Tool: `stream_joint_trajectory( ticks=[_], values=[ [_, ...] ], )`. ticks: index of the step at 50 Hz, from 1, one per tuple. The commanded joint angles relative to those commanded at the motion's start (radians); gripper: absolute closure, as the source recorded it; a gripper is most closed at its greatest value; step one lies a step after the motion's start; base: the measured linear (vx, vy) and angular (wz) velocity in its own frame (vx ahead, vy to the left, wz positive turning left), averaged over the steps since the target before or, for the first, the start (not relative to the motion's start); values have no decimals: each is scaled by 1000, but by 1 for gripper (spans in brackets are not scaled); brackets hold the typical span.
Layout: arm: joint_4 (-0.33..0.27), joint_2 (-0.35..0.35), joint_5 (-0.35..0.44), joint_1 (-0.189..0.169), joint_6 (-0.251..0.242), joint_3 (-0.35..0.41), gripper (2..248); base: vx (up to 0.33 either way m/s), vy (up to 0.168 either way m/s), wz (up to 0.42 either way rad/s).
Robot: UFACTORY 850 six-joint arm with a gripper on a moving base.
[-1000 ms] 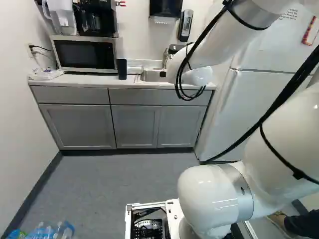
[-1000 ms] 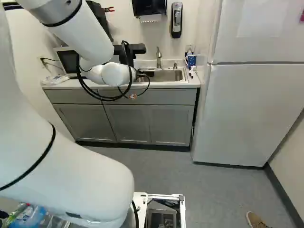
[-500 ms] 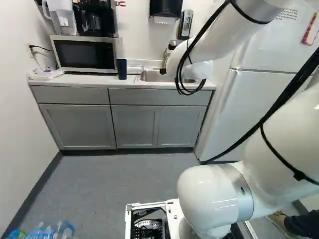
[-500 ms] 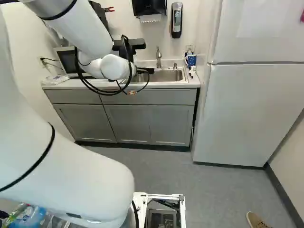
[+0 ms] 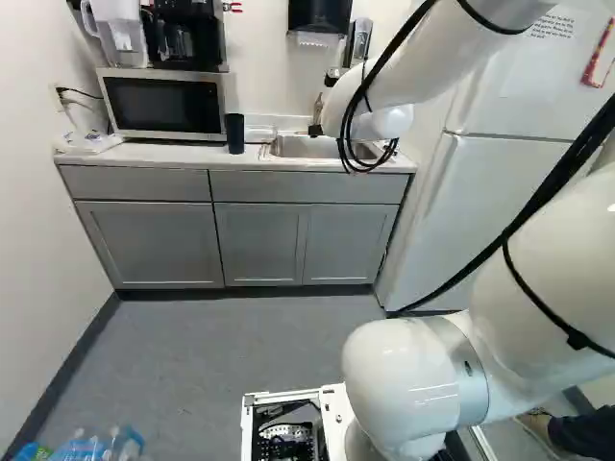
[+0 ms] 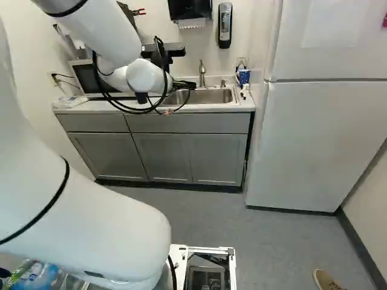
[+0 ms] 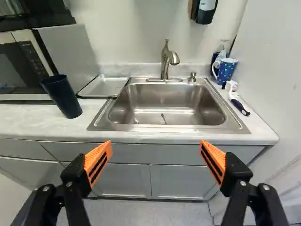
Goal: Rinse the cup and place it in the tray
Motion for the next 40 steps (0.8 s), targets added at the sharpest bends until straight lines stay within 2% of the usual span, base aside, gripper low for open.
stream_joint_trajectory(
  ticks=[40],
  values=[
    [0, -1, -127, 0, 0, -87, 3, 0, 0, 0]
  ],
)
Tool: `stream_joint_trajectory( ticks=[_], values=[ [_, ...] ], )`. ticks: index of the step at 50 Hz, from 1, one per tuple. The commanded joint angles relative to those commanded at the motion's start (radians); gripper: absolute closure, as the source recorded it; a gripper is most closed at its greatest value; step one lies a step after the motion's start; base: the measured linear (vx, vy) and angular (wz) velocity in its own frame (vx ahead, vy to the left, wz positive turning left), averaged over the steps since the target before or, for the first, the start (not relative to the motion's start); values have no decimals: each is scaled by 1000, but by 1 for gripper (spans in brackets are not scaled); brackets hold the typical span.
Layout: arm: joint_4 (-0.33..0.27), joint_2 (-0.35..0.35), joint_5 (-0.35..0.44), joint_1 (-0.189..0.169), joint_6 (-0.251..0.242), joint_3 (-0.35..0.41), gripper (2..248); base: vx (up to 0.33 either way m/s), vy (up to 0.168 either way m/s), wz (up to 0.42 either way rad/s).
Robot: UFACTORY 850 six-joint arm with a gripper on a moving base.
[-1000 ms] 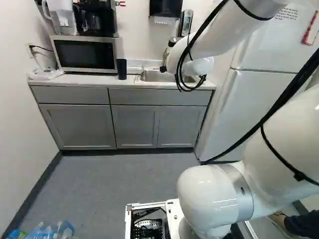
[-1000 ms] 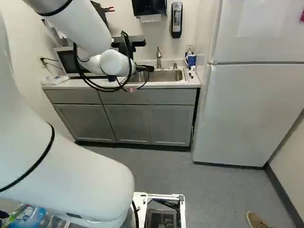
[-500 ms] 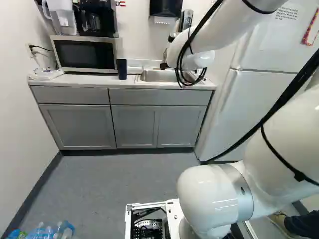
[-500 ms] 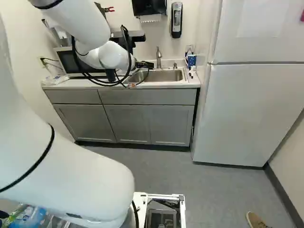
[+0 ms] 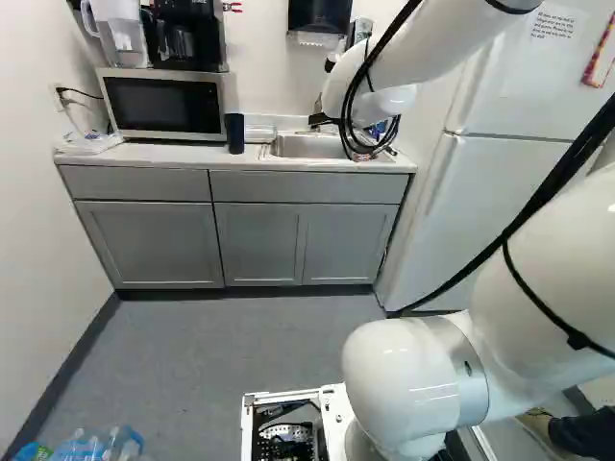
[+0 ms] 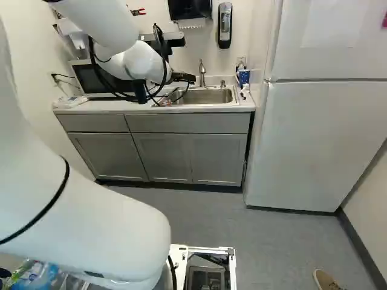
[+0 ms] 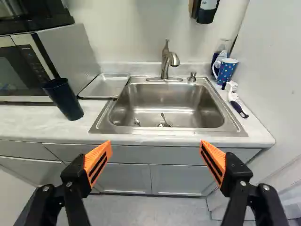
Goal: Rinse the cup and place it in the tray
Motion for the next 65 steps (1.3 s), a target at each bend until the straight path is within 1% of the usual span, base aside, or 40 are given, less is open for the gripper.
stream_joint_trajectory(
  ticks=[33, 51, 65],
  values=[
    [0, -5, -94, 0, 0, -75, 3, 0, 0, 0],
    [0, -7, -103, 0, 0, -115, 3, 0, 0, 0],
    [0, -15, -103, 0, 0, -122, 3, 0, 0, 0]
  ],
)
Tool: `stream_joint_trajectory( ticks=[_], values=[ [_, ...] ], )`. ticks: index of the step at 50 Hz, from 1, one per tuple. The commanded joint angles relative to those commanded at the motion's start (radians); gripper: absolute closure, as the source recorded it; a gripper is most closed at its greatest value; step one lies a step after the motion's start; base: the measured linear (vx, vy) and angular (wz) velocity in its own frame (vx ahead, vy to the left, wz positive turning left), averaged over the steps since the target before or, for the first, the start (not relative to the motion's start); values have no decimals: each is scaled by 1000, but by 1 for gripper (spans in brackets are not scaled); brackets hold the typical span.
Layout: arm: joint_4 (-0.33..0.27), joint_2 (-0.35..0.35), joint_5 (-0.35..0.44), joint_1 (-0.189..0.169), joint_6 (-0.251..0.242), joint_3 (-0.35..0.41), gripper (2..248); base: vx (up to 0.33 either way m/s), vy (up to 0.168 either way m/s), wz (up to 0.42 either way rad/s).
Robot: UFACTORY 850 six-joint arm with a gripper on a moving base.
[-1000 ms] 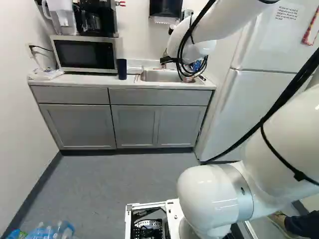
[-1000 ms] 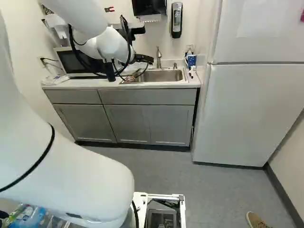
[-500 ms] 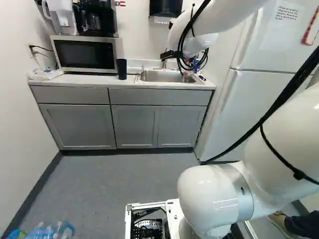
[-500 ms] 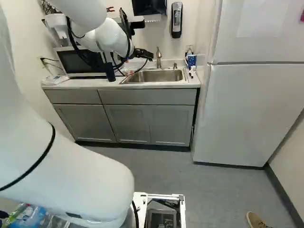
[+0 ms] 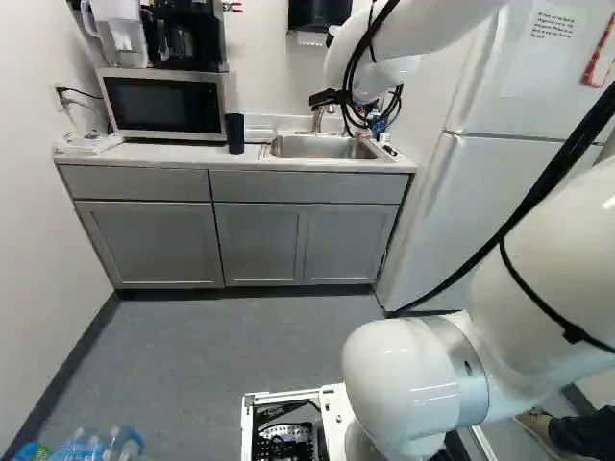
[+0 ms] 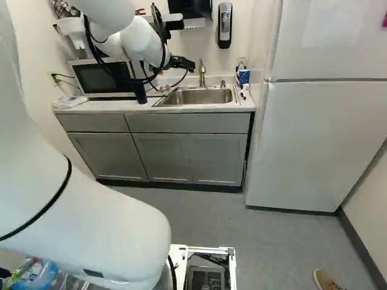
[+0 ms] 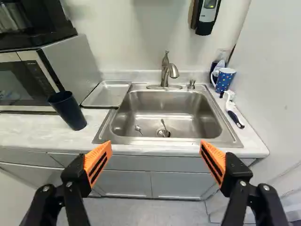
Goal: Rinse the cup and place it in the tray
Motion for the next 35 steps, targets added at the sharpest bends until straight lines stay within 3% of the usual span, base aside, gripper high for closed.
stream_joint_trajectory(
  ticks=[35],
  values=[
    [0, 0, 0, 0, 0, 0, 3, 10, -3, 13]
  ],
)
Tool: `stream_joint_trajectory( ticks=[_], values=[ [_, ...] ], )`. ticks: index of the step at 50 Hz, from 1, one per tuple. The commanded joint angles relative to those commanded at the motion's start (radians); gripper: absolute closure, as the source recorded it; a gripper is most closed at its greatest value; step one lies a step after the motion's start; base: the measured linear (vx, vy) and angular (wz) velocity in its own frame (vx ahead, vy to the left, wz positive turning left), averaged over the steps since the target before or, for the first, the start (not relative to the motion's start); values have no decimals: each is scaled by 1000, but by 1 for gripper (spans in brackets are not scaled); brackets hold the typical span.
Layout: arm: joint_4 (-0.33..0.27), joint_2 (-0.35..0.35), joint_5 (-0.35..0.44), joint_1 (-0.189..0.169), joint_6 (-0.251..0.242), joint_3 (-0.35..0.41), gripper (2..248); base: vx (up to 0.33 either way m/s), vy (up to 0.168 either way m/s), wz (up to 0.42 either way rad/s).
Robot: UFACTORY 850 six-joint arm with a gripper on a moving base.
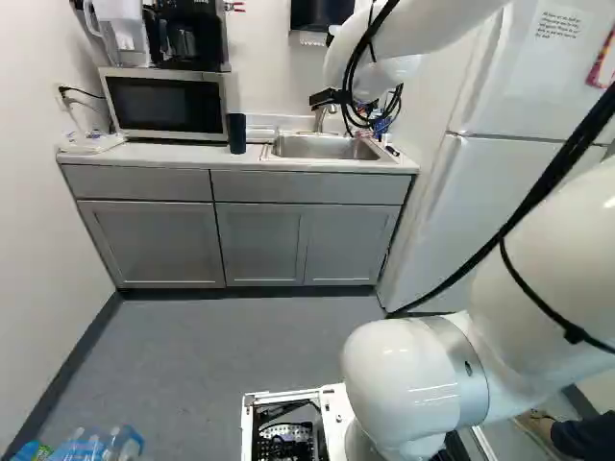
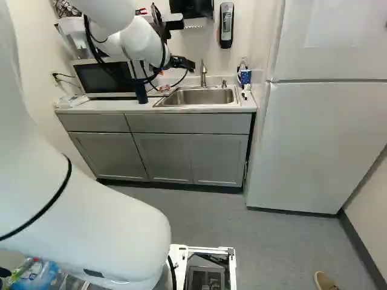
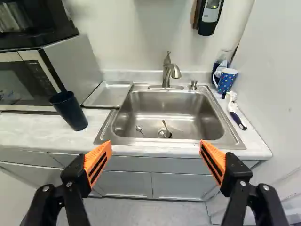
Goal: Rinse the cup and place it in the tray
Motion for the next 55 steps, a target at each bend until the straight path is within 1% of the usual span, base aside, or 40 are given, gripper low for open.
stream_joint_trajectory(
  ticks=[14, 46, 55],
  values=[
    [0, 0, 0, 0, 0, 0, 3, 72, -37, -2],
    [0, 0, 0, 0, 0, 0, 3, 110, -64, -4],
    [0, 0, 0, 0, 0, 0, 3, 136, -56, 117]
  ],
)
